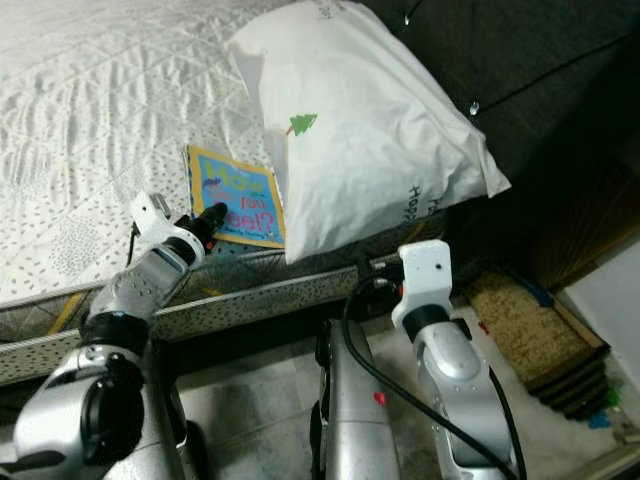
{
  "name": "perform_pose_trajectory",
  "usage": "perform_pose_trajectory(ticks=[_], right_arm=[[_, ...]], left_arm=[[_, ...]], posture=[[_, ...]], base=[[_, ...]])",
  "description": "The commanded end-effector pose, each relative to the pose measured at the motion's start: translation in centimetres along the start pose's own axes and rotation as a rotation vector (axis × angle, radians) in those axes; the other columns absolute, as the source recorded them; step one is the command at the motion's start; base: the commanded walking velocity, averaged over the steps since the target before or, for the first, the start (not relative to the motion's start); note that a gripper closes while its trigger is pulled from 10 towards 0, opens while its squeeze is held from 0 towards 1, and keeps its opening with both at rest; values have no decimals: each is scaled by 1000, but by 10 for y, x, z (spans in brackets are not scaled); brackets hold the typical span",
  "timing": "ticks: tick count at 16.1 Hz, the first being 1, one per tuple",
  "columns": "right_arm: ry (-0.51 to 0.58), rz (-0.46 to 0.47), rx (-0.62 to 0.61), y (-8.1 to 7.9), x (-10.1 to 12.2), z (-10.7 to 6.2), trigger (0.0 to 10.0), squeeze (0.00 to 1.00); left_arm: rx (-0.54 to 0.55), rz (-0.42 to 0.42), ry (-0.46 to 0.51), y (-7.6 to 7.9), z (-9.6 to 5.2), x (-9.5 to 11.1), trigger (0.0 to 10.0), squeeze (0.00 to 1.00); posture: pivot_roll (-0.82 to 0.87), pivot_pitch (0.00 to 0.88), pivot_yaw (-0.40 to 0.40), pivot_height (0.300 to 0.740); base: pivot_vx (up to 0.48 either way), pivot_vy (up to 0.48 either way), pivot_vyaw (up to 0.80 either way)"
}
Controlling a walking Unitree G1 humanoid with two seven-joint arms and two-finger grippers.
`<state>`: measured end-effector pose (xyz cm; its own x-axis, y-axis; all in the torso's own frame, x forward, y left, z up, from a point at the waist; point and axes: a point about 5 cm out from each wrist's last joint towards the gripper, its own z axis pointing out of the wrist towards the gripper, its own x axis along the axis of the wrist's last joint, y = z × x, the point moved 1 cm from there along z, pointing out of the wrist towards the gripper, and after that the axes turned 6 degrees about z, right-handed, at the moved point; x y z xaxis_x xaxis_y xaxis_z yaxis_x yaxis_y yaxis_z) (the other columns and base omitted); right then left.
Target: Clean up the room
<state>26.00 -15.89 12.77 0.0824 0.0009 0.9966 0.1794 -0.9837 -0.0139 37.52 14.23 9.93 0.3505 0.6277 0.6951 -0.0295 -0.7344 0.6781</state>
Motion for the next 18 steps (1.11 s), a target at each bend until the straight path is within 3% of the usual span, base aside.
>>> perform_pose_trajectory(ticks=[1, 2, 8, 11, 12, 14, 18], right_arm=[[2, -6, -5, 1, 1, 1, 10000, 0], [3, -6, -4, 1, 1, 1, 10000, 0], [11, -9, -5, 1, 2, 7, 10000, 0], [17, -11, -5, 2, 3, 10, 10000, 0], [17, -12, -5, 2, 3, 10, 10000, 0], [18, -12, -4, 2, 2, 13, 10000, 0], [21, -9, 1, 1, 2, 16, 10000, 0]], left_arm=[[50, 43, -86, -10, 0, -13, 10000, 831], [55, 49, -85, -12, 0, -11, 10000, 1000], [137, 180, -97, -28, -2, 5, 10000, 1000], [195, 300, -116, -39, -5, 15, 10000, 1000], [197, 314, -121, -40, -6, 16, 10000, 1000], [228, 420, -168, -46, -8, 14, 10000, 1000], [251, 502, -220, -51, -10, 7, 10000, 1000]], posture=[[-223, 147, -101, 484], [-224, 145, -101, 484], [-223, 127, -100, 484], [-220, 113, -98, 484], [-220, 113, -98, 484], [-215, 103, -96, 484], [-210, 95, -94, 484]], base=[[0, 0, 0], [0, 0, 0], [0, 0, 0], [0, 0, 0], [0, 0, 0], [0, 0, 0], [0, 0, 0]])
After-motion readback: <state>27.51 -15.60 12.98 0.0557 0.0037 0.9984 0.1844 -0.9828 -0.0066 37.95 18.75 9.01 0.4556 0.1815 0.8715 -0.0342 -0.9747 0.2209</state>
